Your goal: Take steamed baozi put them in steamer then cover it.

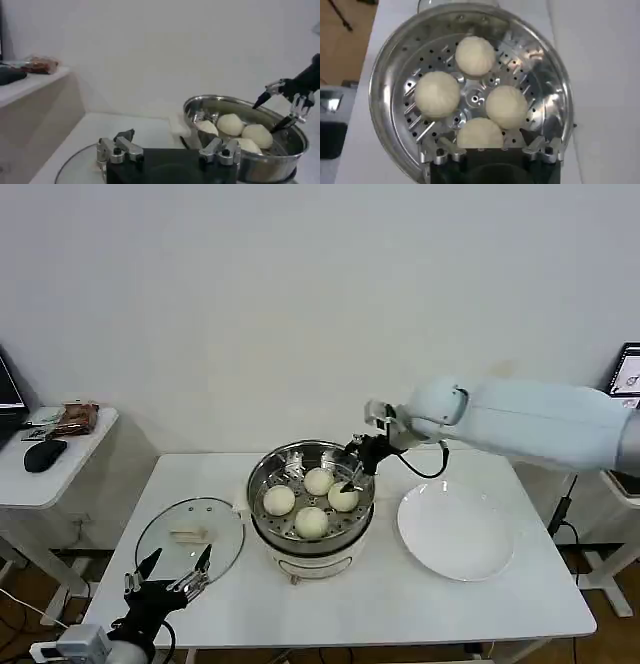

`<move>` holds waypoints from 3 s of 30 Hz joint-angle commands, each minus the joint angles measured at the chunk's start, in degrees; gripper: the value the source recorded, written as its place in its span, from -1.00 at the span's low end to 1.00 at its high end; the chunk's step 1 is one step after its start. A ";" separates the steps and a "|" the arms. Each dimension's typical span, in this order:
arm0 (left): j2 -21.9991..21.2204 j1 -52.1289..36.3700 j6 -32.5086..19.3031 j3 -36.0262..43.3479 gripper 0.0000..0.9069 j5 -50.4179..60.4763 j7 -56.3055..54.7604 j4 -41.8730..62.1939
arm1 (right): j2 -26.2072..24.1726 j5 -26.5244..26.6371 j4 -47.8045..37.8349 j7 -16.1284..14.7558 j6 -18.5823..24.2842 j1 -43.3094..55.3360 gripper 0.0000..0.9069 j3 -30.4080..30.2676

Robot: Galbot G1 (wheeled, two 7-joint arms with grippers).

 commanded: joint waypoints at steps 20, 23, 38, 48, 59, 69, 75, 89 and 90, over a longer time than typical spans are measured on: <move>-0.11 0.27 -1.07 -1.75 1.00 0.88 1.87 -0.11 | -24.11 -17.51 16.70 25.34 14.05 -81.54 1.00 94.49; -0.11 0.38 -1.47 -2.32 1.00 2.32 2.50 0.12 | -19.26 -20.13 16.51 26.35 15.76 -89.02 1.00 102.84; 2.80 -0.03 -8.20 -5.51 1.00 11.99 6.36 7.84 | 10.08 -38.09 21.23 22.49 28.49 -111.55 1.00 124.24; 5.47 0.87 -15.78 -5.92 1.00 20.89 7.79 14.23 | 15.35 -35.82 20.84 21.53 31.40 -119.33 1.00 128.24; 9.46 7.09 -28.03 -5.47 1.00 49.16 5.16 21.86 | 14.80 -35.29 19.35 19.47 32.67 -121.59 1.00 129.06; 8.79 4.81 -36.12 -5.49 1.00 70.45 -0.59 29.07 | 15.33 -35.93 17.56 18.51 34.45 -122.16 1.00 129.39; 7.49 1.00 -36.97 -4.60 1.00 82.82 -2.68 30.22 | 15.47 -36.55 16.18 18.30 34.87 -122.08 1.00 129.23; 9.19 -8.98 -39.00 -0.05 1.00 97.50 -3.85 41.23 | 15.98 -37.32 14.28 17.42 36.18 -122.14 1.00 128.78; 9.37 -9.27 -39.07 0.02 1.00 97.89 -3.97 41.86 | 15.99 -37.32 14.28 17.38 36.12 -122.07 1.00 128.73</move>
